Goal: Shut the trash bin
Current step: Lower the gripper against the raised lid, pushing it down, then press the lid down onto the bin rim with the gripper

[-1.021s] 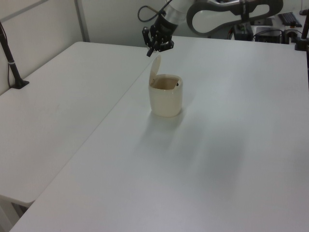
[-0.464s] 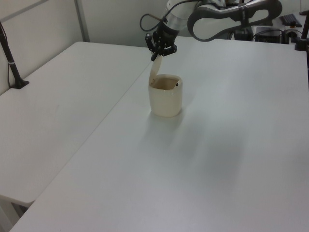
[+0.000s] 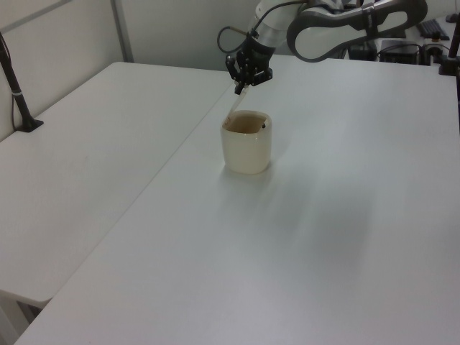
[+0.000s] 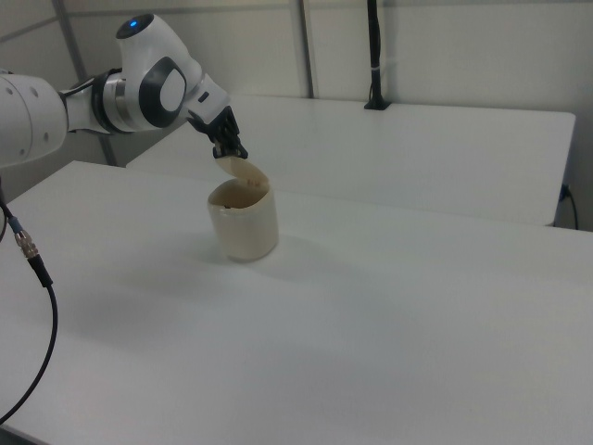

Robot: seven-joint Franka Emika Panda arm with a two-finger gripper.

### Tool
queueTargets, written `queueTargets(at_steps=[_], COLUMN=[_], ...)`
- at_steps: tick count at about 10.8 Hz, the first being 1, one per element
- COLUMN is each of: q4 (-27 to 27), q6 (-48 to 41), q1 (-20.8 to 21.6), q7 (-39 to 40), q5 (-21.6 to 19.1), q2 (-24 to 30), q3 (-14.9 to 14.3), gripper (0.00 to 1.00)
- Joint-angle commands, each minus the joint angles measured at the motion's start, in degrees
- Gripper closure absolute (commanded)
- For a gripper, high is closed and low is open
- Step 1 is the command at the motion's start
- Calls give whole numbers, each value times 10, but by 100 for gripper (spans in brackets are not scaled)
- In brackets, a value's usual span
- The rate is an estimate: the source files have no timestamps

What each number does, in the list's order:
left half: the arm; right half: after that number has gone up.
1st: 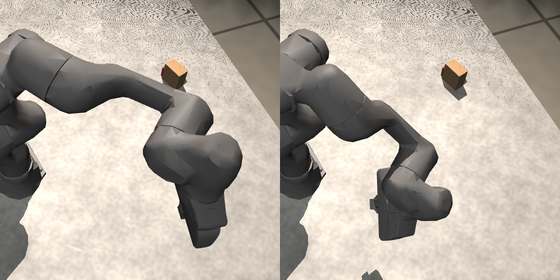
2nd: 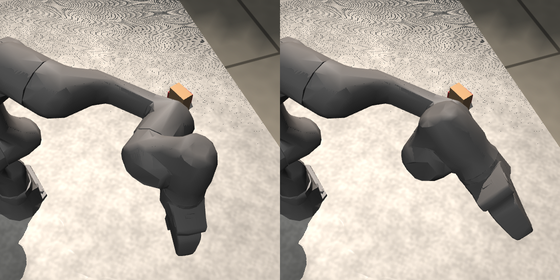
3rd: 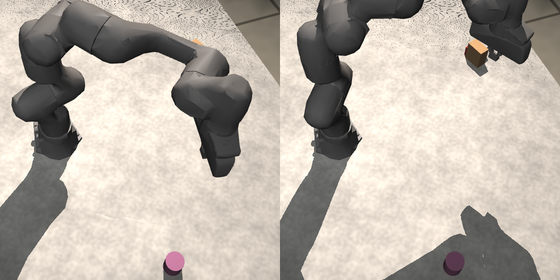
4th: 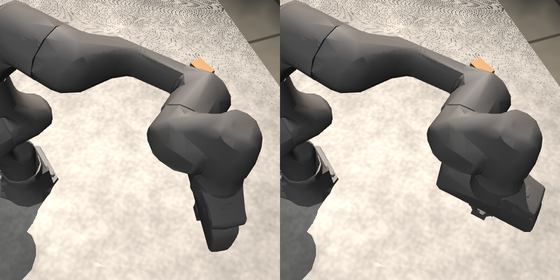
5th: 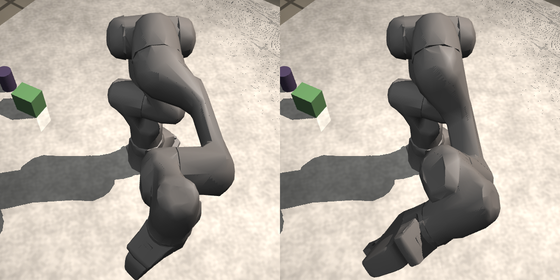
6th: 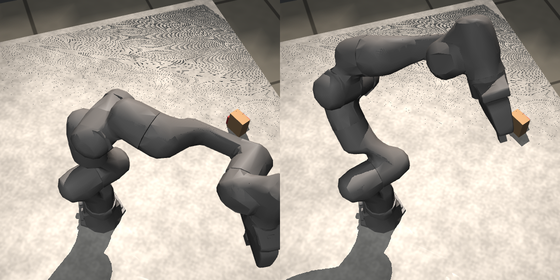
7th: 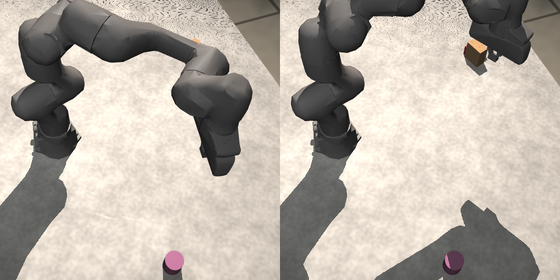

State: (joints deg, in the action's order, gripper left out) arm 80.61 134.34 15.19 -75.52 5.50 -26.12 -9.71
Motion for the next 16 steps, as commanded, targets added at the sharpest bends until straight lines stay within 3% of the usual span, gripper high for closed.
queueTargets(at_steps=[1, 6, 16], q4=[52, 97, 126], q6=[-8, -21, -45], q1=[13, 19, 12], q7=[28, 82, 89], q5=[13, 35, 46], q2=[32, 32, 23], q3=[-6, 22, 32], gripper=[100, 100, 100])
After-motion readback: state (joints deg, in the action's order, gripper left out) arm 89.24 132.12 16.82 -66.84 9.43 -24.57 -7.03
